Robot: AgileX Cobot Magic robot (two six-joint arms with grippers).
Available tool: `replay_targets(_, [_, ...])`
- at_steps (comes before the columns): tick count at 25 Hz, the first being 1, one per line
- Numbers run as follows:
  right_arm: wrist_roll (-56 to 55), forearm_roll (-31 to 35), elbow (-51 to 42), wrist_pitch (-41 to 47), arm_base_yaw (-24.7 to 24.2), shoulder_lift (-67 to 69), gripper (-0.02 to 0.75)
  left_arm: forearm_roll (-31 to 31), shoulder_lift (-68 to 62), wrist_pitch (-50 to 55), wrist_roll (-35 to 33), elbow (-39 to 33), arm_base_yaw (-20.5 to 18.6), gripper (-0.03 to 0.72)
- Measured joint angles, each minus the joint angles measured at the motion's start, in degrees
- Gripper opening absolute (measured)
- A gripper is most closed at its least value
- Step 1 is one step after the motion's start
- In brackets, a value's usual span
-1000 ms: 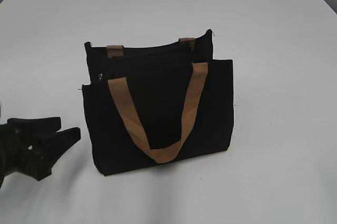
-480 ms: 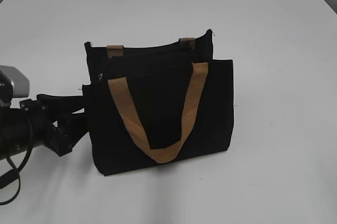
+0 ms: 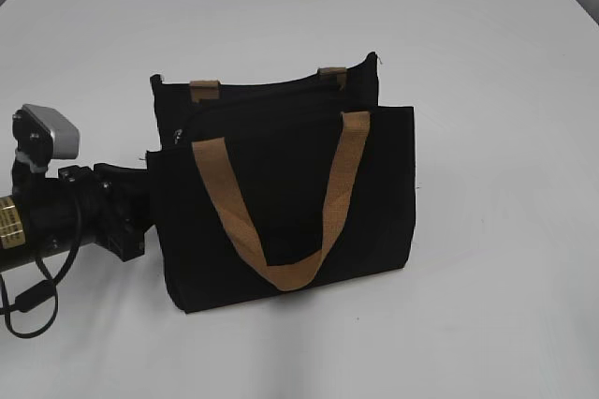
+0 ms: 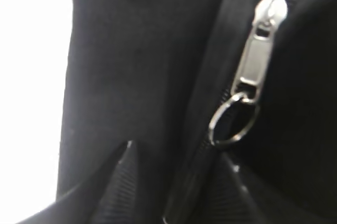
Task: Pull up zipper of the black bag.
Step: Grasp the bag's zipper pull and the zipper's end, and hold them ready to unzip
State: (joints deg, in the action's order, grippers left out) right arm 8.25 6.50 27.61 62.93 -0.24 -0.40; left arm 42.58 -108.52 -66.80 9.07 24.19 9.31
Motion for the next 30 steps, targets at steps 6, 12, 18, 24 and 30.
replay_targets(6, [0.0, 0.0, 0.0, 0.0, 0.0, 0.0, 0.453, -1.0, 0.0, 0.8, 0.11, 0.0, 0.0, 0.047])
replay_targets(12, [0.0, 0.2, 0.0, -0.02, 0.0, 0.0, 0.453, -2.86, 2.48, 0.86, 0.17, -2.27, -0.18, 0.005])
replay_targets(18, [7.39, 10.75, 0.07, -0.09, 0.0, 4.28, 0.449, -8.09, 10.3, 0.67, 0.17, -7.68, -0.83, 0.005])
replay_targets(24, [34.64, 26.69, 3.82, -3.09, 0.0, 21.12, 0.386, -8.48, 18.4, 0.23, 0.17, -9.62, -0.9, 0.005])
replay_targets(30, [53.8, 36.75, 9.73, -8.41, 4.14, 38.18, 0.379, -7.4, 24.34, 2.74, 0.17, -10.74, -0.9, 0.005])
